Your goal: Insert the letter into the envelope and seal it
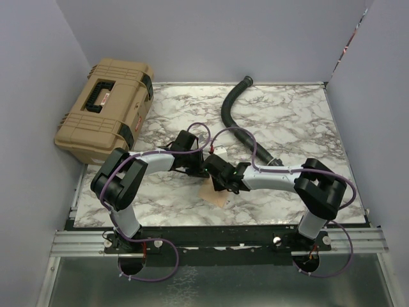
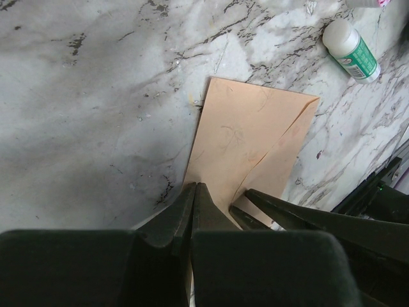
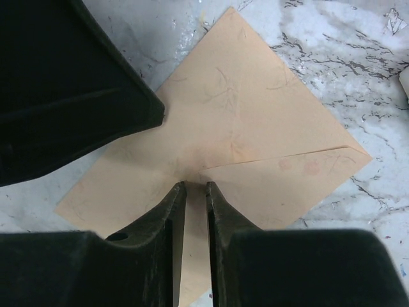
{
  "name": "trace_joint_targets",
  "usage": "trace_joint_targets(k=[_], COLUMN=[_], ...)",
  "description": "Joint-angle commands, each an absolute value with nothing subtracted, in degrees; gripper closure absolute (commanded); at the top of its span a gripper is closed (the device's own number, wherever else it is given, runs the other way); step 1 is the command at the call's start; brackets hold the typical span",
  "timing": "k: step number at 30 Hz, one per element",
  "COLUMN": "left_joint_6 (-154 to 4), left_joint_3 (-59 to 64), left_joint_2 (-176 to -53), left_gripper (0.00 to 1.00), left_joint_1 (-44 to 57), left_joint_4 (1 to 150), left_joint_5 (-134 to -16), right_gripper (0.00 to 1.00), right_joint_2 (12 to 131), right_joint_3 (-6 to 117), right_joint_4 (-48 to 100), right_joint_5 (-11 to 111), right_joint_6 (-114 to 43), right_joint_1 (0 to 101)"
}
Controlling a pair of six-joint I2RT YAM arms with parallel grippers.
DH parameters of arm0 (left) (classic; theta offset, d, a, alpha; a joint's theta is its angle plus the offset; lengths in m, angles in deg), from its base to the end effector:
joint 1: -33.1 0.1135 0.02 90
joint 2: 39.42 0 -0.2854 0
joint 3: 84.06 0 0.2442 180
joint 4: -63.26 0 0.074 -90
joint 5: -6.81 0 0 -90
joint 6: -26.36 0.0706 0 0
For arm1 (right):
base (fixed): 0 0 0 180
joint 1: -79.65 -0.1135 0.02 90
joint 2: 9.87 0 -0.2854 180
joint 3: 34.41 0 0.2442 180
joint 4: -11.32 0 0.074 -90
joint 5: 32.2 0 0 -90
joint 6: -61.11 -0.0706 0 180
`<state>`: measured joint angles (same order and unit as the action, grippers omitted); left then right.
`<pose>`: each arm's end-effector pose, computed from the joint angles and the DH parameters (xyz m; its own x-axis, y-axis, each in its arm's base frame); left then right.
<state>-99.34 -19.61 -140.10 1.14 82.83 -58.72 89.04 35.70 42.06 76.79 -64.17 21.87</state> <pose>0.2794 -0.2088 0.1353 -0.9663 -0.0232 -0.2565 0.1422 0.7825 -0.6062 0.2058 0.2835 0.1565 -0.7864 -0.2235 -0.5758 -0.3158 0.9467 0.0638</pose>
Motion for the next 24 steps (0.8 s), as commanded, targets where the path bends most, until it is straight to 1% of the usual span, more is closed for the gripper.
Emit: trace_joint_targets(k=[1, 4, 9, 12, 16, 19, 24], left_joint_6=[-95.46, -95.46, -95.46, -95.46, -95.37, -95.37, -95.02], left_joint_3=[-23.2, -23.12, -22.89, -22.8, -22.55, -22.46, -22.44], left_joint_2=[-145.68, -145.68, -145.53, -145.36, -145.33, -145.25, -145.39], left_gripper=[1.0, 1.0, 1.0, 1.0, 1.0, 1.0, 1.0], left_joint_1=[0.59, 0.59, 0.58, 0.59, 0.57, 0.59, 0.58], left_joint_4=[89.55, 89.61, 89.69, 89.68, 89.78, 89.73, 89.78], left_joint_5=[-67.02, -66.93, -66.76, -66.75, -66.58, -66.58, -66.58], right_gripper=[0.79, 0.79, 0.7, 0.7, 0.76, 0.81, 0.83], right_joint_2=[88.98, 85.64, 78.22, 76.37, 78.54, 79.26, 82.06], right_joint_3=[34.88, 34.64, 33.11, 32.76, 33.56, 32.55, 32.76], right_joint_4=[40.33, 38.88, 37.09, 38.39, 42.32, 41.66, 39.98], right_joint_5=[78.75, 76.91, 72.67, 72.08, 72.29, 71.72, 71.69], right_joint_6=[-65.39, -64.73, -66.4, -66.69, -65.84, -63.54, -59.48], right_joint_1=[22.69, 22.89, 25.04, 26.0, 26.04, 26.04, 26.04])
